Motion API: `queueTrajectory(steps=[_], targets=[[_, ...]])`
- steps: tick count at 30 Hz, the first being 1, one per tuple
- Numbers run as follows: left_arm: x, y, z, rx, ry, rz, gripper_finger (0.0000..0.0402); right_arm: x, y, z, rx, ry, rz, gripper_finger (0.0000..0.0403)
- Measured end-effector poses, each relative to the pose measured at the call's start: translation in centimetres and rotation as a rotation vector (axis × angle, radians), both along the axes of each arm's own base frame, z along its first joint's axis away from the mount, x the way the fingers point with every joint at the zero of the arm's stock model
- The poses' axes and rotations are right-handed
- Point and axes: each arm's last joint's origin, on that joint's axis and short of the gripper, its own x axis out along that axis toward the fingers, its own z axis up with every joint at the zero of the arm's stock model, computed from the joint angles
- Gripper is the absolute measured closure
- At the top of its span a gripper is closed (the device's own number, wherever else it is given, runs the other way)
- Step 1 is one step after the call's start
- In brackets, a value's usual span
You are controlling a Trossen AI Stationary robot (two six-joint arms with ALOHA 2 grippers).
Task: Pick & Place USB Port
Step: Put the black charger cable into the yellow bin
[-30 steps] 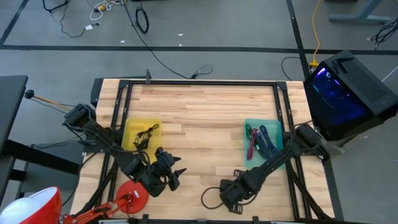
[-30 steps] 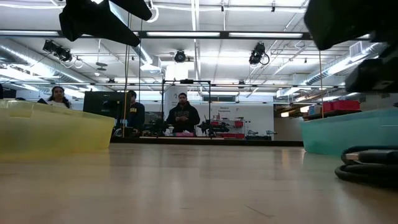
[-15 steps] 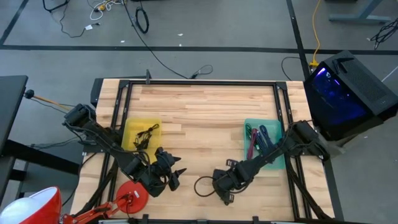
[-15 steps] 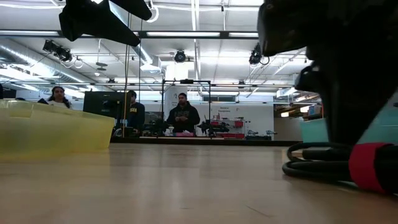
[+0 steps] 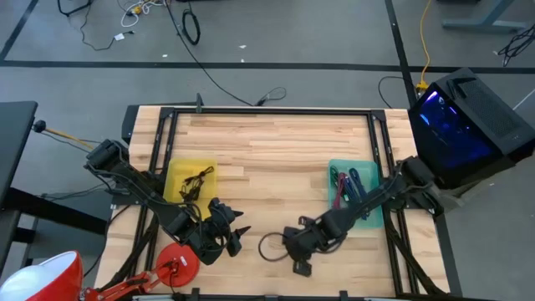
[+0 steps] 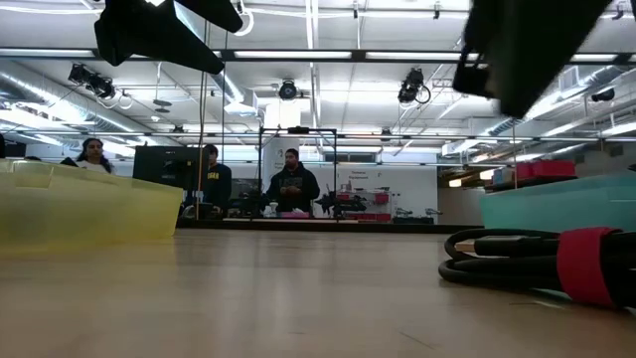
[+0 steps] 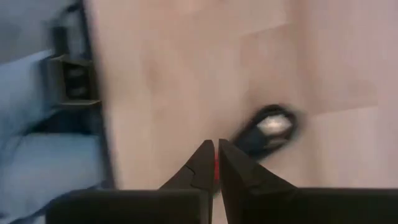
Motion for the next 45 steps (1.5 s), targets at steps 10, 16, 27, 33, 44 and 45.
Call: queueTrajectory(steps=[10, 16, 27, 33, 44, 45], targets=[[0.0, 0.0, 0.0, -0.007, -0.004, 0.003, 0.0148, -1.3, 1.9, -0.2, 0.08, 0.064, 0.048, 0.038], [0.0, 0.0, 0.0, -0.017, -0.007, 0.008, 0.0148, -1.7, 1.7, -1.2, 0.087, 0.098, 0.069, 0.0375], [0.0, 0.0, 0.0, -0.016, -0.007, 0.008, 0.0148, -2.1, 1.5, -3.1, 0.14, 0.103, 0.042, 0.0283], [0.0, -0.1, 0.0, -0.016, -0.007, 0.007, 0.0148, -2.0, 1.5, -3.9, 0.171, 0.049, 0.03, 0.0253], [0.0, -0.1, 0.0, -0.016, -0.007, 0.007, 0.0148, -2.2, 1.2, -4.4, 0.164, 0.061, 0.023, 0.0255], [0.0, -0.1, 0.0, -0.015, -0.006, 0.007, 0.0148, -2.2, 1.2, -4.4, 0.163, 0.061, 0.024, 0.0256]])
